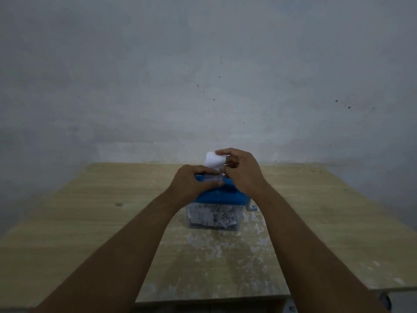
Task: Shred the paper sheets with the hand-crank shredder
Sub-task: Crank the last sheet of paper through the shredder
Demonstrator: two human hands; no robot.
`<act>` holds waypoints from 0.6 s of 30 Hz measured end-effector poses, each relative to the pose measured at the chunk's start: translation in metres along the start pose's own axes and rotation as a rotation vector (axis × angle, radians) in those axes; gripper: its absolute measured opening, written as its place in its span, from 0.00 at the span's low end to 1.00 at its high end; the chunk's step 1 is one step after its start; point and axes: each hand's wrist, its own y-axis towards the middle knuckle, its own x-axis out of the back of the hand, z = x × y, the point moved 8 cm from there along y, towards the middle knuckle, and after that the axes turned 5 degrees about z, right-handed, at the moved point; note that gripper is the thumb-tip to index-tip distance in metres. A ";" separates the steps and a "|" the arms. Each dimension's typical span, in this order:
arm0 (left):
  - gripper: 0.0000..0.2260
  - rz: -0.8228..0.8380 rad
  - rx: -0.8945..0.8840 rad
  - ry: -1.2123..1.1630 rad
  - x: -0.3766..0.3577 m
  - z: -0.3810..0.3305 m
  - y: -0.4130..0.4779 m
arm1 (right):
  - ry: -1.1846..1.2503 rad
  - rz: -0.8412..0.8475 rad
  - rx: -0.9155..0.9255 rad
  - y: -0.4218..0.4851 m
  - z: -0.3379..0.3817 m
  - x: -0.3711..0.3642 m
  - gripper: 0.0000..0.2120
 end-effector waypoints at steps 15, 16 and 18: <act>0.16 -0.108 0.046 -0.002 -0.004 0.013 -0.009 | -0.139 -0.288 -0.511 -0.120 -0.113 0.015 0.15; 0.15 -0.109 0.047 -0.002 -0.005 0.013 -0.009 | -0.119 -0.317 -0.488 -0.122 -0.108 0.017 0.15; 0.15 -0.109 0.048 -0.004 -0.005 0.013 -0.009 | -0.102 -0.335 -0.470 -0.125 -0.100 0.021 0.15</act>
